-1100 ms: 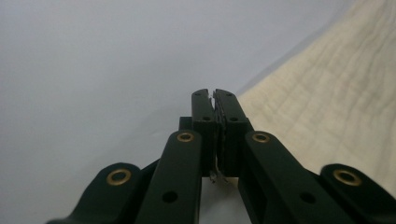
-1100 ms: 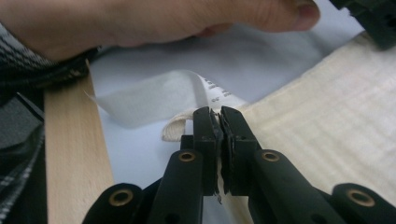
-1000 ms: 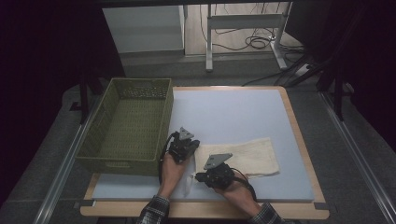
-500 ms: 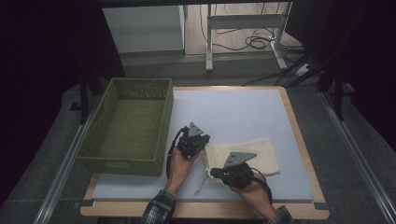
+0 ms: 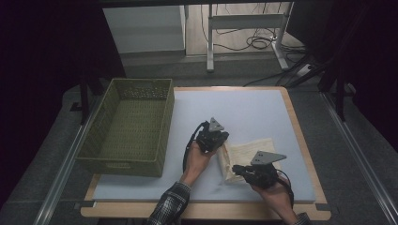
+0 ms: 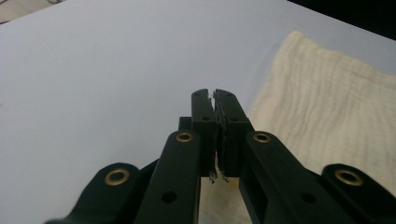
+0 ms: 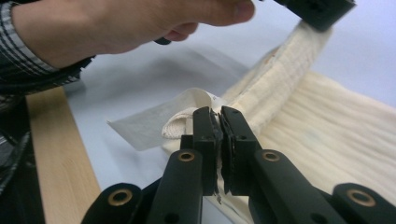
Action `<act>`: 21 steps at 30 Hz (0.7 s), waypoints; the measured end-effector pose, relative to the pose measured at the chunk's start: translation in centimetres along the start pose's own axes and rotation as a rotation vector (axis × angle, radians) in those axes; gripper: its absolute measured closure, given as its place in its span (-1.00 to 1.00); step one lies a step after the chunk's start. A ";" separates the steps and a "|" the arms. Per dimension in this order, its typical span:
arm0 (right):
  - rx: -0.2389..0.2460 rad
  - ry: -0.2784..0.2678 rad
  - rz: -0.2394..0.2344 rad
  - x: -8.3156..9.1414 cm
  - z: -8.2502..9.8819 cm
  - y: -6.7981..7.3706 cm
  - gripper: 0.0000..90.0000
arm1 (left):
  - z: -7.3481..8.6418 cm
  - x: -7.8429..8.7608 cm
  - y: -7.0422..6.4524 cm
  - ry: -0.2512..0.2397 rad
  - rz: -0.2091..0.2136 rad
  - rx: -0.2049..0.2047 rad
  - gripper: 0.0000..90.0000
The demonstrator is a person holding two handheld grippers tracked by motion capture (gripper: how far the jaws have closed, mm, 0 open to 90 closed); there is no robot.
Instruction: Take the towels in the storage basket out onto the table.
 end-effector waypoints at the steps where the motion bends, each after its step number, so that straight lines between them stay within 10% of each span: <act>1: -0.006 -0.003 0.008 0.3 0.2 -0.3 0.89 | -0.4 -0.5 -0.3 -0.003 0.014 -0.012 0.95; 21: -0.088 -0.043 0.116 5.6 2.9 -3.7 0.89 | -4.9 -5.2 -3.9 -0.009 0.096 -0.105 0.95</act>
Point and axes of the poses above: each handheld gripper's, and its own axes: x roughly backward along the jaws, z roughly out of its underside, y roughly to its left, the point moved 1 cm from there along -x, roughly forward along the jaws
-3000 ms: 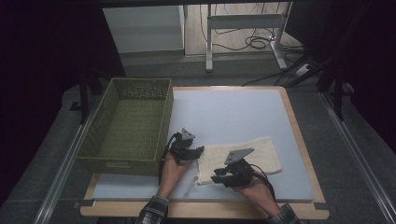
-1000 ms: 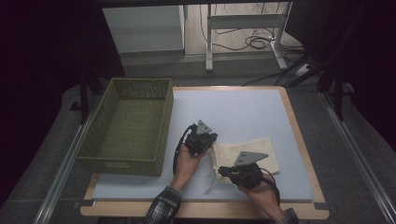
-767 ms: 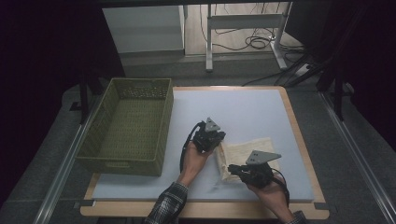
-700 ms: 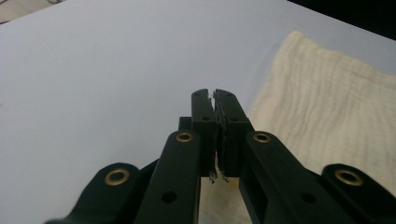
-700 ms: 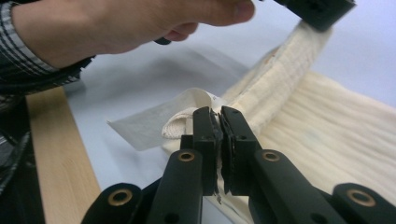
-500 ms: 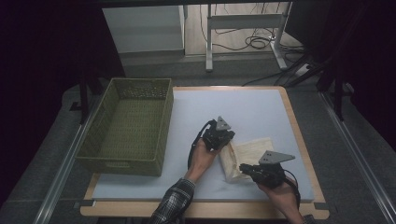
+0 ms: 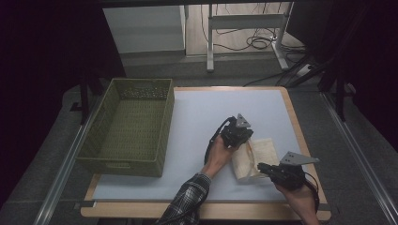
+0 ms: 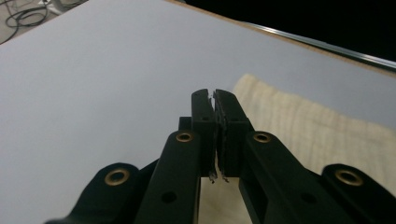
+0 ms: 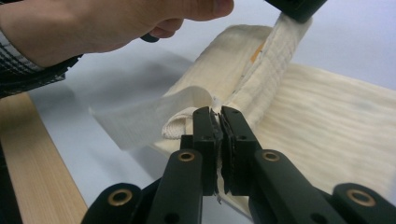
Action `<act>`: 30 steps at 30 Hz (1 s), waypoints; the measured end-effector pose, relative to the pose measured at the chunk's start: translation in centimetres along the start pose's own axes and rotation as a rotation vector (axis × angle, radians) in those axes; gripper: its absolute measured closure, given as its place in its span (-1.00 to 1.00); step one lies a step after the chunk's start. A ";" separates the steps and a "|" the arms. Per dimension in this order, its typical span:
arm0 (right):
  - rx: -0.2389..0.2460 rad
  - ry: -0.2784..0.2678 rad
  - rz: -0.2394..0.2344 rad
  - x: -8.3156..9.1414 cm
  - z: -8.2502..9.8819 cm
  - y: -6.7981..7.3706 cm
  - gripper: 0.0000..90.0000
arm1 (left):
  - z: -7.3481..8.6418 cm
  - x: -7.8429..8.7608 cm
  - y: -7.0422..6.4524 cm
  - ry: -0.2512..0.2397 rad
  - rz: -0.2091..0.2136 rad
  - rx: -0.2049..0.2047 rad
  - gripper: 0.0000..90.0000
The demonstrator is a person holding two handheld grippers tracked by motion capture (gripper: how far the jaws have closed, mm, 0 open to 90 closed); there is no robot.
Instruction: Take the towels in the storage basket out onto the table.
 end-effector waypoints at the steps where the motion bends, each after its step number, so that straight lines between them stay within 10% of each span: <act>1: -0.004 0.000 0.008 0.3 0.1 -0.2 0.89 | -0.2 -0.2 -0.1 0.000 0.002 -0.004 0.95; 22: -0.073 0.019 0.089 1.9 2.2 -3.3 0.88 | -1.6 -5.4 -1.6 0.043 0.041 -0.004 0.92; 30: -0.078 0.034 0.139 2.4 3.1 -3.9 0.65 | -1.6 -4.8 -1.5 0.001 0.029 0.025 0.28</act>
Point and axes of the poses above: each handheld gripper's, and its own axes: x roughly backward along the jaws, z roughly out of its underside, y roughly to its left, the point moved 1 cm from there along -x, roughly forward along the jaws
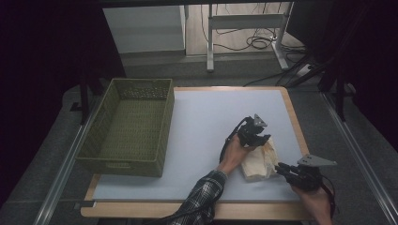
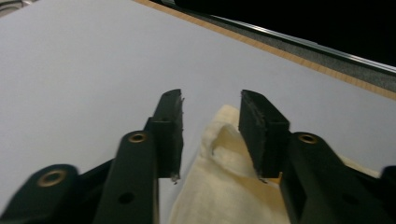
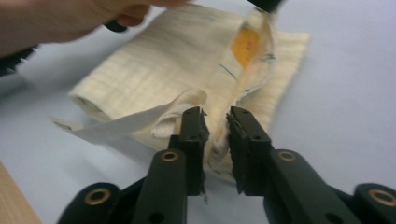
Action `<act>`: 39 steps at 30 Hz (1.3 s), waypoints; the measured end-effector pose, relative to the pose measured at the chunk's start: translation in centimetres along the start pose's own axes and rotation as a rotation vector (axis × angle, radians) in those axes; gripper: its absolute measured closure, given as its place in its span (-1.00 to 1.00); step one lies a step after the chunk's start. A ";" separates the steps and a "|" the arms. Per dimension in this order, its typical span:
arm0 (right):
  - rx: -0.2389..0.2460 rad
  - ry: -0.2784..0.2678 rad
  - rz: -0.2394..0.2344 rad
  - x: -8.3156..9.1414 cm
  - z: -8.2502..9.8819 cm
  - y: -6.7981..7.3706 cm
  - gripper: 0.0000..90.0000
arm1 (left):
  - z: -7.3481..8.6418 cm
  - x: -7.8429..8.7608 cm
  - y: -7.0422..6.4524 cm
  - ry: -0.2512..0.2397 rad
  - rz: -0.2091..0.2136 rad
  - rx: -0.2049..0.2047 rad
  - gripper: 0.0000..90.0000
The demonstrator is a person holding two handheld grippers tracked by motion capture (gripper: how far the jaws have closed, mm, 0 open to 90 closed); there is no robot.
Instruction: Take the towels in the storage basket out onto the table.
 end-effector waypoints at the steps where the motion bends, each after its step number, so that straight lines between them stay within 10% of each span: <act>1: -0.003 0.000 0.007 0.2 0.1 -0.1 0.63 | 0.0 0.3 0.1 0.002 -0.001 0.002 0.23; 17: -0.004 -0.012 0.107 3.5 -0.8 -1.9 0.49 | 2.1 4.2 1.7 0.036 -0.068 -0.002 -0.16; 30: -0.004 0.091 0.096 -1.5 -1.8 -1.3 0.23 | 5.8 6.0 3.8 0.071 -0.089 0.060 -0.09; 39: -0.049 0.131 0.090 -1.3 0.0 -1.2 0.06 | 6.9 4.9 4.0 0.103 -0.090 0.081 -0.12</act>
Point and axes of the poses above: each handheld gripper's, and its own axes: x roughly backward along the jaws, z roughly out of its underside, y roughly to its left, the point moved 1 cm from there along -x, roughly forward along the jaws
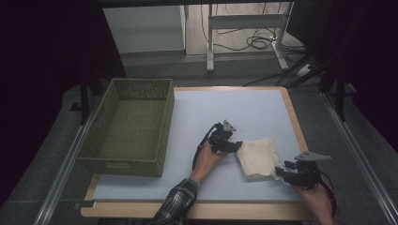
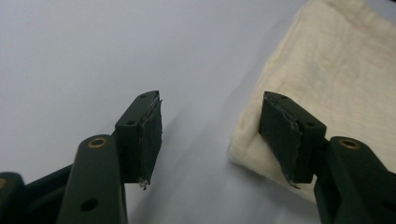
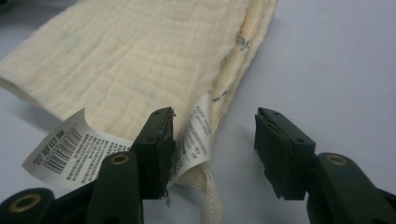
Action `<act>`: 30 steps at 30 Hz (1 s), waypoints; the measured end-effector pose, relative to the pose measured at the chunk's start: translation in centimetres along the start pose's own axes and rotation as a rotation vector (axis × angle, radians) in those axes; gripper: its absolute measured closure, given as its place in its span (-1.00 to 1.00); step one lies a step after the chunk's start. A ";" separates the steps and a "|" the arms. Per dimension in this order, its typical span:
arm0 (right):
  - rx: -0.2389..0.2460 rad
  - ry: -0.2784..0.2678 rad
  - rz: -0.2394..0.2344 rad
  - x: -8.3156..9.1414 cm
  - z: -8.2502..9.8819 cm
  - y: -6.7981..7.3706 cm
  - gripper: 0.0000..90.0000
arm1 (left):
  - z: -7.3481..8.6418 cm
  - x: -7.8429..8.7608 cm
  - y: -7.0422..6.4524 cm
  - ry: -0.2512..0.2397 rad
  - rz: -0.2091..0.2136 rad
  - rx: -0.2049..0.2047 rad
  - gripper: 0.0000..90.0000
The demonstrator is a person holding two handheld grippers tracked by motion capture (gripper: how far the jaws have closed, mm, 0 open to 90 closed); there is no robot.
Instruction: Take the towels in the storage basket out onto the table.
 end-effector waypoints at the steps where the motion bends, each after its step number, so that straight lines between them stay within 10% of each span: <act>1: -0.015 -0.007 -0.012 -0.1 0.1 0.0 0.07 | 0.2 -0.3 0.0 0.024 0.005 0.002 -0.12; 8: -0.038 0.019 -0.022 -0.1 0.0 0.6 0.36 | -0.2 -0.2 0.1 0.076 0.058 0.023 0.03; 11: -0.090 0.025 -0.100 -0.2 0.0 0.4 0.74 | -0.7 -0.1 -0.3 0.127 0.079 0.032 0.20; 20: -0.119 0.008 -0.152 -0.3 0.3 0.0 0.84 | -0.9 0.1 -0.4 0.171 0.160 0.061 0.76; 30: -0.098 -0.027 -0.156 0.2 -0.1 0.4 0.84 | -1.2 0.9 -0.6 0.129 0.135 0.019 0.87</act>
Point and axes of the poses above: each handheld gripper's, and its own axes: x roughly backward along the jaws, z roughly out of its underside, y roughly to its left, the point moved 1 cm from there along -x, roughly forward along the jaws
